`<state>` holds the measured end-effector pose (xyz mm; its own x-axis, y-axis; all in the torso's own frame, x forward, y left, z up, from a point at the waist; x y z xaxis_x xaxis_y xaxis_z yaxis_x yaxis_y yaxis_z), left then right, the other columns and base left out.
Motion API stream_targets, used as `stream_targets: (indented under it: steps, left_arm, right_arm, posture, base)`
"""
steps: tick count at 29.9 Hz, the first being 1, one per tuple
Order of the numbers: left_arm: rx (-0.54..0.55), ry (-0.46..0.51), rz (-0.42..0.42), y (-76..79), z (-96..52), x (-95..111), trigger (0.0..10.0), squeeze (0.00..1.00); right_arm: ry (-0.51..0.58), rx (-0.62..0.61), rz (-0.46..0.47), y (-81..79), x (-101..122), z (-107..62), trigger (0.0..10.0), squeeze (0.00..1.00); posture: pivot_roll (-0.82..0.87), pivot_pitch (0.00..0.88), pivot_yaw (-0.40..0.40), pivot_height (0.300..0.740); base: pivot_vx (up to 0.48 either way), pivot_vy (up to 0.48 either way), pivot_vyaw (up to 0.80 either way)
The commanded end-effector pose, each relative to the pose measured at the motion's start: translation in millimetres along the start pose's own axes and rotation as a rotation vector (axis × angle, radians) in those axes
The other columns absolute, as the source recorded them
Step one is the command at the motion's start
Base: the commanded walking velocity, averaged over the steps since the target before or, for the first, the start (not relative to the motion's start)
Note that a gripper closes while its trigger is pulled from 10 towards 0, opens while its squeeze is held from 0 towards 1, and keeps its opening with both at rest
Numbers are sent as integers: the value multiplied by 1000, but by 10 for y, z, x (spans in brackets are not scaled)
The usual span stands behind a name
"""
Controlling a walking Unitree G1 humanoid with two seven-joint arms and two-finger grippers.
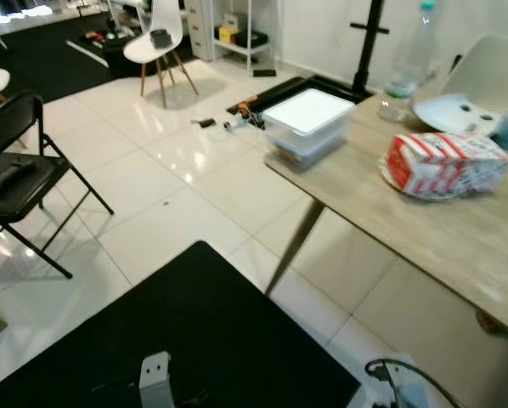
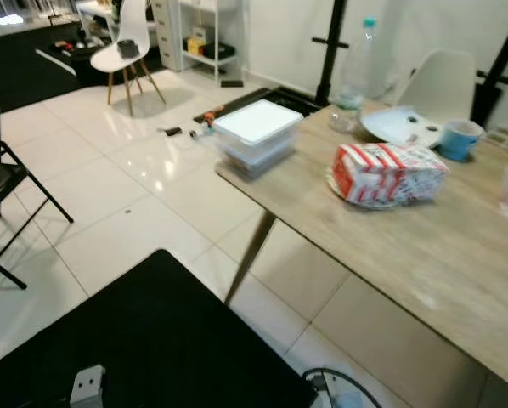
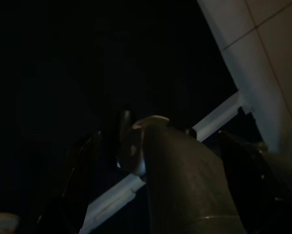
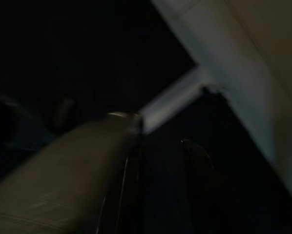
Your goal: Restocking fridge
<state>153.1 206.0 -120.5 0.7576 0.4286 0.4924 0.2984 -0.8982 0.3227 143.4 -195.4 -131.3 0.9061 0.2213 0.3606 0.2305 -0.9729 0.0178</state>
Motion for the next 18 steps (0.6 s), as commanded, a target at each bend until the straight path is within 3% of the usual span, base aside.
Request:
stream_targets:
  steps: [1, 18]
  left_arm:
    - [-11, 1, 14, 34, 14, 21, 10000, 0]
    - [16, 6, -9, 13, 12, 7, 10000, 0]
  right_arm:
    - [-6, -16, -3, 63, -26, -14, 10000, 0]
    - [-2, -10, 2, 46, -10, -9, 10000, 0]
  posture:
    - [-44, 0, 22, 740]
    - [-44, 0, 22, 740]
  base:
    - [420, 0, 0]
    - [392, 0, 0]
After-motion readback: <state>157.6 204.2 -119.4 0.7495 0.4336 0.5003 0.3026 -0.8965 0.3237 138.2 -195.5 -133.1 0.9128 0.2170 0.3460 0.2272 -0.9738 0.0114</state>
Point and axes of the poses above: a point about 5 cm out from each wrist's last joint towards the gripper, its own z axis pointing out of the wrist towards the gripper, its own x axis along the axis of the wrist's last joint, y = z × x, the point moved 3 cm from there along z, pointing out of the wrist towards the gripper, and after that the axes turned 6 degrees about -z, right-handed, at the moved point
